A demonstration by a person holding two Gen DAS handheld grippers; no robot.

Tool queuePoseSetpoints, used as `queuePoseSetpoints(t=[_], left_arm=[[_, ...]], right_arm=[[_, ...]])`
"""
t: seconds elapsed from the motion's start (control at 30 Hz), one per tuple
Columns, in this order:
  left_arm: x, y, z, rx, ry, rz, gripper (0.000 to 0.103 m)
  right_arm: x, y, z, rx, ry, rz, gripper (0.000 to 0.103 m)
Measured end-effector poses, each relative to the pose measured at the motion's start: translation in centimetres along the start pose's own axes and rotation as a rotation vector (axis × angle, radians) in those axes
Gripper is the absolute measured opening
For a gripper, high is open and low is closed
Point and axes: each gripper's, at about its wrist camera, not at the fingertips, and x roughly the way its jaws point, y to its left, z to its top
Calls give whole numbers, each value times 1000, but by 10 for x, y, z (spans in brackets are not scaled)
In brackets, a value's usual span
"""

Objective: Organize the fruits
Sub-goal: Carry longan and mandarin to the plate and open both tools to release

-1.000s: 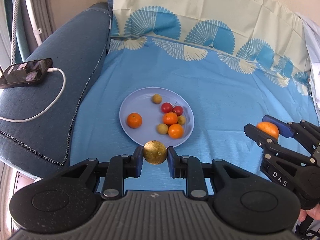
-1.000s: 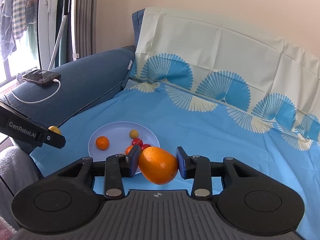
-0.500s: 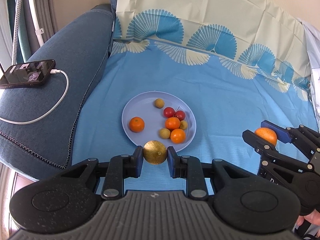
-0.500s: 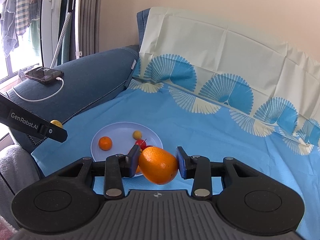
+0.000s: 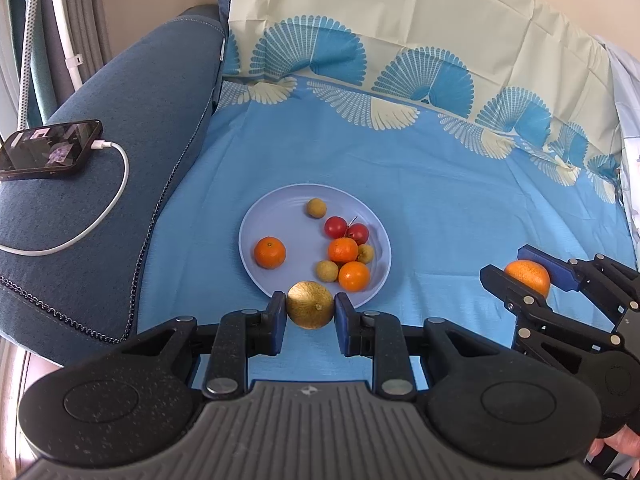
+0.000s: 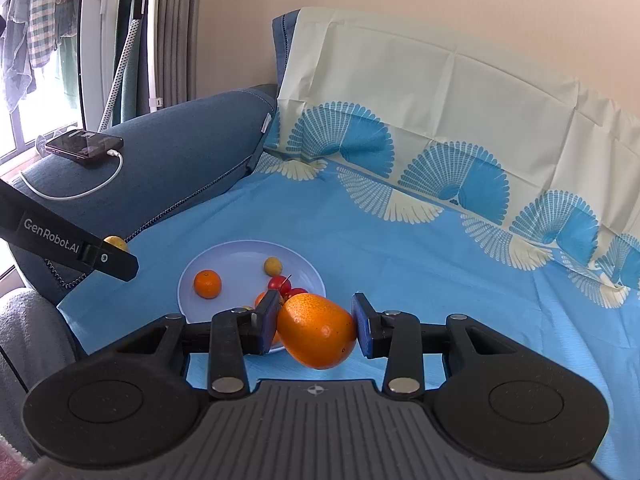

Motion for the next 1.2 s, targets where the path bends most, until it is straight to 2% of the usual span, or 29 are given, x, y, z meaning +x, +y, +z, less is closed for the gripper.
queuePoseSetpoints(t=[0.6, 1.2], left_arm=[[25, 6, 18, -9, 20, 3, 28], [79, 10, 44, 8, 72, 16, 28]], right_arm=[[20, 3, 4, -15, 29, 19, 40], [70, 13, 18, -29, 69, 75, 40]])
